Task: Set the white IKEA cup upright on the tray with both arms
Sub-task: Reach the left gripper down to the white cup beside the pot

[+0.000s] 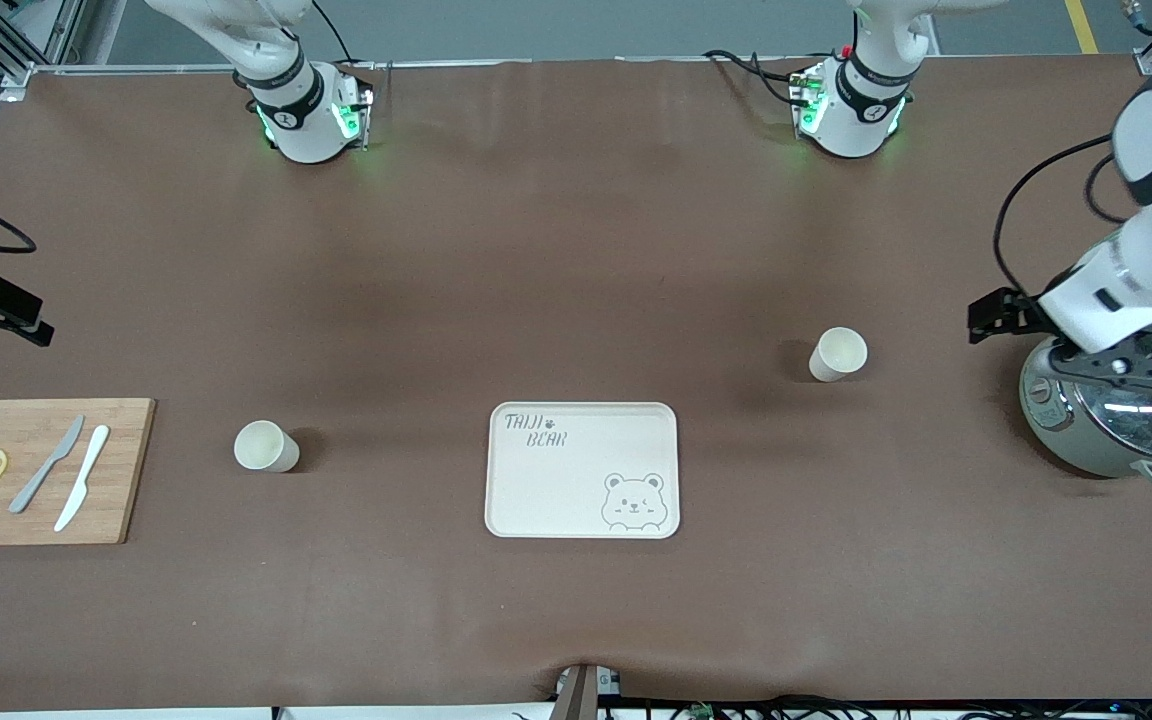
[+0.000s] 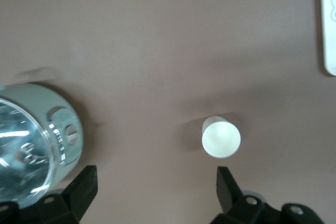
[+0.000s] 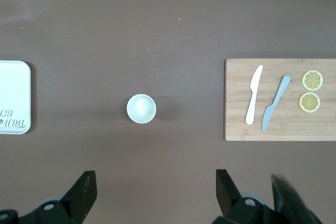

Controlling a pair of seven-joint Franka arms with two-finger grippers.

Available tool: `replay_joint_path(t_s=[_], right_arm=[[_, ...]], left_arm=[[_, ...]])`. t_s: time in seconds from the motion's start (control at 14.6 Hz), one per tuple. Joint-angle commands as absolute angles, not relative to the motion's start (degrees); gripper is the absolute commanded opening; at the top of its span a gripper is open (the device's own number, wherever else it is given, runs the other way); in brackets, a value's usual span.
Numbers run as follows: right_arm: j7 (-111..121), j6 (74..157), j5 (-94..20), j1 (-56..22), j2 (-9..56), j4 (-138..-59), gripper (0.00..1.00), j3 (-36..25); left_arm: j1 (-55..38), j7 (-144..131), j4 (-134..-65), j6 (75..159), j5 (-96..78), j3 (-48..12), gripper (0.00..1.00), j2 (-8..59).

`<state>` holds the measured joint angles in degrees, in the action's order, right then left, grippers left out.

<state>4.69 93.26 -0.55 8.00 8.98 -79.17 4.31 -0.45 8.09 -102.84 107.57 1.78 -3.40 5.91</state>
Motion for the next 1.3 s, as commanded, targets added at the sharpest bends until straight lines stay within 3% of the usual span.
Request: replay_joint_path(t_s=[0.0, 0.27, 0.75, 1.03, 1.23], right_arm=[[4.39, 92.90, 0.17, 8.35, 8.44, -78.93, 1.00, 4.75], [4.31, 93.52, 1.22, 8.26, 8.26, -78.40, 1.00, 4.66], [3.69, 92.82, 16.86, 5.54, 9.05, -78.92, 1.00, 5.10], [4.13, 93.51, 15.30, 5.97, 9.40, -79.19, 1.00, 5.18], [3.52, 93.52, 5.84, 6.50, 9.40, -79.10, 1.00, 4.92]], left_arm=[[0.26, 9.58, -117.03, 118.18, 0.35, -4.04, 1.00, 0.44], [0.00, 9.49, -129.26, 131.37, 0.26, -4.66, 1.00, -1.23], [-0.09, 8.61, -136.66, 140.87, -4.39, -7.82, 1.00, 0.52], [-0.09, 8.61, -138.43, 145.54, -4.39, -7.82, 1.00, 2.98], [0.09, 8.61, -139.48, 149.92, -4.39, -7.82, 1.00, 6.32]])
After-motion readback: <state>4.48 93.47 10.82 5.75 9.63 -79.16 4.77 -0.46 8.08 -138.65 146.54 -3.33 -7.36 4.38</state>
